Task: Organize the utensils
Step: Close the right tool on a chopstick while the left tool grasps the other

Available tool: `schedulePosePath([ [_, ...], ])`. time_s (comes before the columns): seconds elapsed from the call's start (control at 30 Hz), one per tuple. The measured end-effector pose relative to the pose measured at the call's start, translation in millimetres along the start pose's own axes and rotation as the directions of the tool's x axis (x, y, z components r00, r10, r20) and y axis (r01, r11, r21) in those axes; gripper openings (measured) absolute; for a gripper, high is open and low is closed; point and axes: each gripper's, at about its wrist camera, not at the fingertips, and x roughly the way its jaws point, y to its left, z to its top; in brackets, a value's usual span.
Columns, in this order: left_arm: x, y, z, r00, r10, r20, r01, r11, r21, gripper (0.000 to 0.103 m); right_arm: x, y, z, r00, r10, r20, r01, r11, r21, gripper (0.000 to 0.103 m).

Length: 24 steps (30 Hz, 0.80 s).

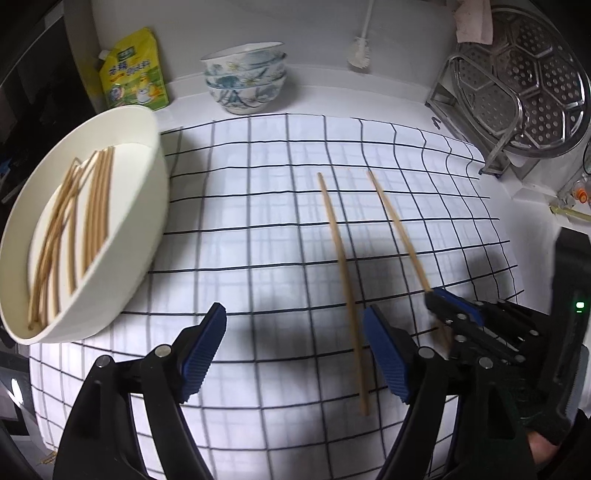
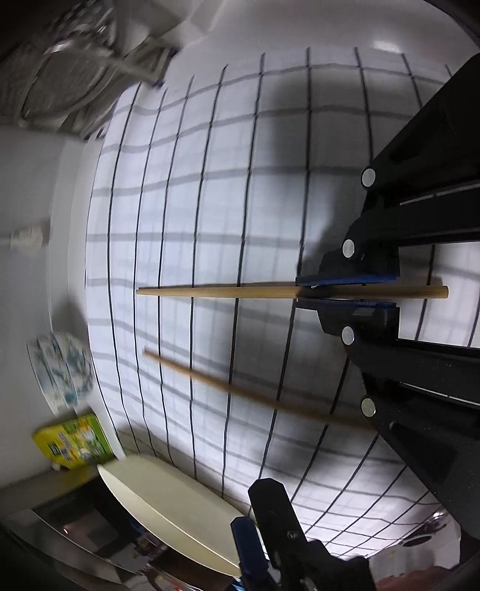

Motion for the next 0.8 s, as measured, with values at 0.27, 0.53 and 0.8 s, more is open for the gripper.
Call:
schedulePosePath([
  [0.27,34.0,-17.4,-1.7,1.000,0.019,-0.001,-0.019,1.000,0.011,0.075,-8.5,-30.2,-12.2,1.000,-0.007,0.001,0.007,0.998,0.065,0.007],
  [0.53,47.4,-19.9,-3.6,0.999,0.036,0.015,-0.036,0.999,-0.003,0.075,-11.7,-27.4,-9.2,0.999,0.002,0.042,-0.003,0.999,0.040,0.027],
  [0.8,56.0,-26.7,-4.0,0.998,0.060,0.016,-0.061,0.998,0.016,0.059,0.2,-16.6,-5.2,0.998,-0.035,0.054,0.037,0.999,-0.022,0.027],
])
